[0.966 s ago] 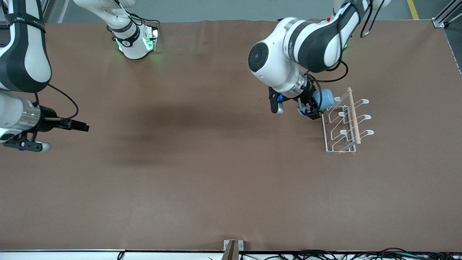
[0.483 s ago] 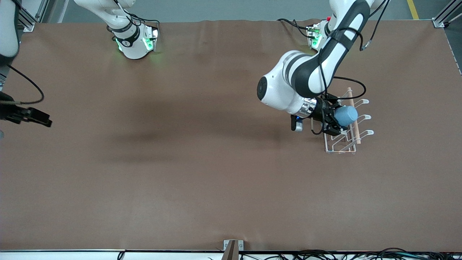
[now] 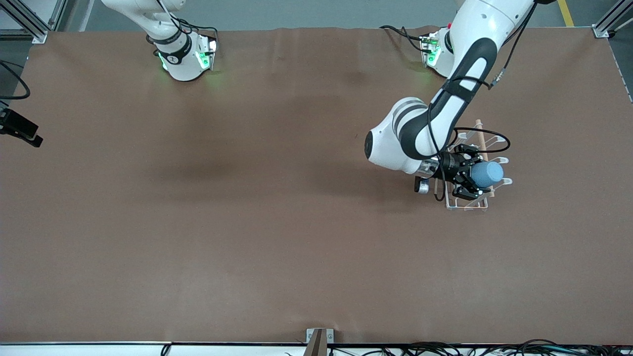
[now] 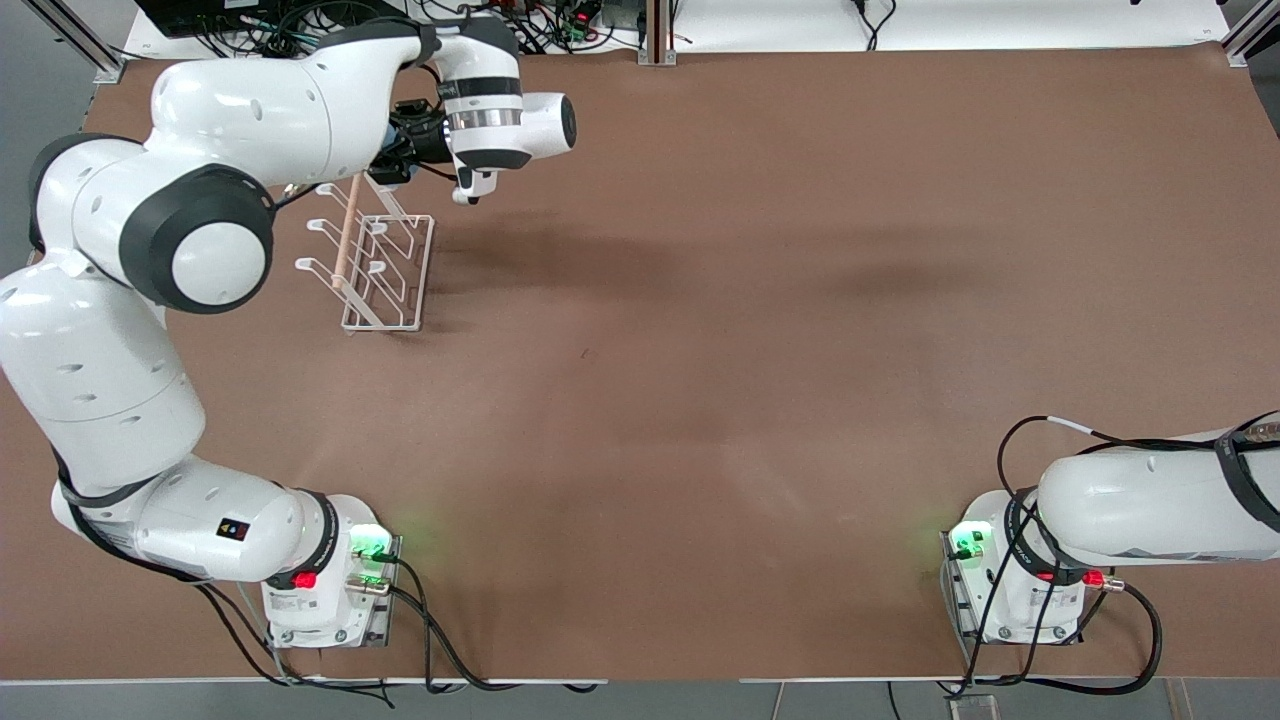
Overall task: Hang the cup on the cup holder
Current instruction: 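Move the cup with the left gripper onto a hook of the holder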
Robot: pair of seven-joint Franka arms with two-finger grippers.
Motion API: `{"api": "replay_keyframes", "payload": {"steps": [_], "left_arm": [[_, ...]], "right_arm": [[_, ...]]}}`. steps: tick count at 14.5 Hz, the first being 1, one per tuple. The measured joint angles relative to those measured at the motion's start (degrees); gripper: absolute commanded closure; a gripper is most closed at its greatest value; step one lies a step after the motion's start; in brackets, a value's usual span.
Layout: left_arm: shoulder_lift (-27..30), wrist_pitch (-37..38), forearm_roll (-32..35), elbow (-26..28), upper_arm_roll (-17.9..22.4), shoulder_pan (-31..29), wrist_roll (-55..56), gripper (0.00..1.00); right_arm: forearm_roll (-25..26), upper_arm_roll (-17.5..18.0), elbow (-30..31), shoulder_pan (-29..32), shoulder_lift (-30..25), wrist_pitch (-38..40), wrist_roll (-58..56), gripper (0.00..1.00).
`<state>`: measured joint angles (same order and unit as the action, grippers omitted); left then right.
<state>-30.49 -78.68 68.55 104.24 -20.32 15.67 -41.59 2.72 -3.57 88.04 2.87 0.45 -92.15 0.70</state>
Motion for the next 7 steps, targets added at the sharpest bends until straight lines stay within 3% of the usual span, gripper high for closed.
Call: {"api": "replay_keyframes", "payload": {"steps": [3,7], "left_arm": [[-2.90,0.03,1.67,0.35,0.07,-0.50,2.11,0.90],[-6.71,2.69,2.15,0.46,-0.03,-0.65,8.68,0.25]], "right_arm": [[-1.94,0.00,0.01,0.14,0.06,0.00,0.75,0.00],[-2.15,0.08,0.02,0.15,0.07,0.58,0.75,0.00]]}}
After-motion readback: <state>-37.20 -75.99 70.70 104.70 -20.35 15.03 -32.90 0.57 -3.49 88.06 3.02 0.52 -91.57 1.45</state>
